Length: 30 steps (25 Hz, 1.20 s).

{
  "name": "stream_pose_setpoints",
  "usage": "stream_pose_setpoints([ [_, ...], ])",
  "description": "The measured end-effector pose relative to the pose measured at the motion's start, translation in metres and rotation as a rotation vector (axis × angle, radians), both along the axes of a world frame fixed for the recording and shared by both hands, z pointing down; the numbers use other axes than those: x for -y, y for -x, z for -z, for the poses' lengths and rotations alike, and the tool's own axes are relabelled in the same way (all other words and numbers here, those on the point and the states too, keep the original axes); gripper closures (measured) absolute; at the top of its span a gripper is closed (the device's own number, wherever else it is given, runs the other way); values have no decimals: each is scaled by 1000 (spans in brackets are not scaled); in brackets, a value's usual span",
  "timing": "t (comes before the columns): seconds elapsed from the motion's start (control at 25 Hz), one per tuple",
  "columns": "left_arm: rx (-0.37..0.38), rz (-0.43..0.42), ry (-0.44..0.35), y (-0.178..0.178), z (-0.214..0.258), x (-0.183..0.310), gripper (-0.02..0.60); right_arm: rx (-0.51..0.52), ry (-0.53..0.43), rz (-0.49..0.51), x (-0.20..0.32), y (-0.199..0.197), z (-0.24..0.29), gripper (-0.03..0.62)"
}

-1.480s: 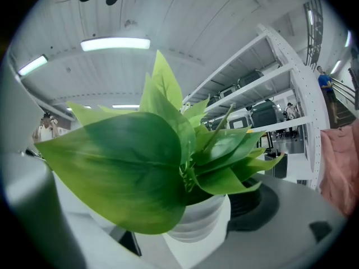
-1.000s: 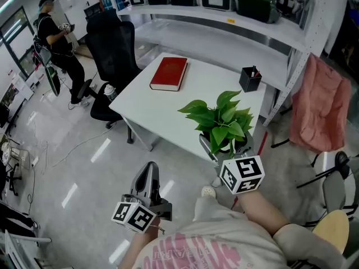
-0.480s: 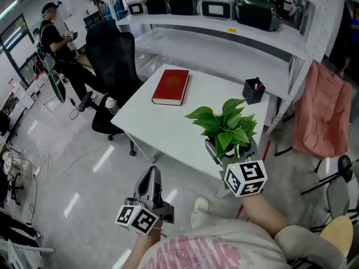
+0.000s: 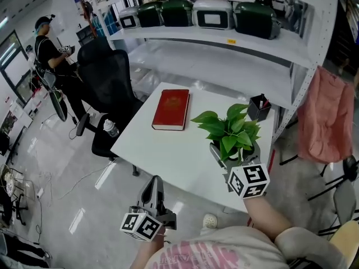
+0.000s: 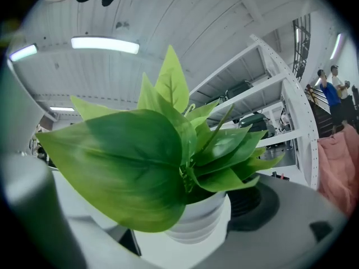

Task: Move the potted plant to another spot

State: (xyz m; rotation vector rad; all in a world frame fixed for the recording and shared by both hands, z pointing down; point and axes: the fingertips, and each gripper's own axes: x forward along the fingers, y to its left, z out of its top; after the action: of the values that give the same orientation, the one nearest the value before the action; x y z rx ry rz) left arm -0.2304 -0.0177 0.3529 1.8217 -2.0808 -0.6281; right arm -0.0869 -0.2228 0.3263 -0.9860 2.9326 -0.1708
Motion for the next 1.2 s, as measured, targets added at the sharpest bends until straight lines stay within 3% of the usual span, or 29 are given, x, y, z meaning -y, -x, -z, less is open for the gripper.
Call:
stream_pose_setpoints([
  [0.28,39,-46,16,42,11,74,557,11,-2,-47,68,26,14,82],
  [0.72,86,-170,-29,74,20,155,557,53,-8,-130,114,43,11,80],
  [1.0,70,-314,-43,80,1,219,557,32,-24,-226,135,47,-2,80],
  [1.2,105,-487,-51,70,14,271,557,39,5,-367,149,31,1,79],
])
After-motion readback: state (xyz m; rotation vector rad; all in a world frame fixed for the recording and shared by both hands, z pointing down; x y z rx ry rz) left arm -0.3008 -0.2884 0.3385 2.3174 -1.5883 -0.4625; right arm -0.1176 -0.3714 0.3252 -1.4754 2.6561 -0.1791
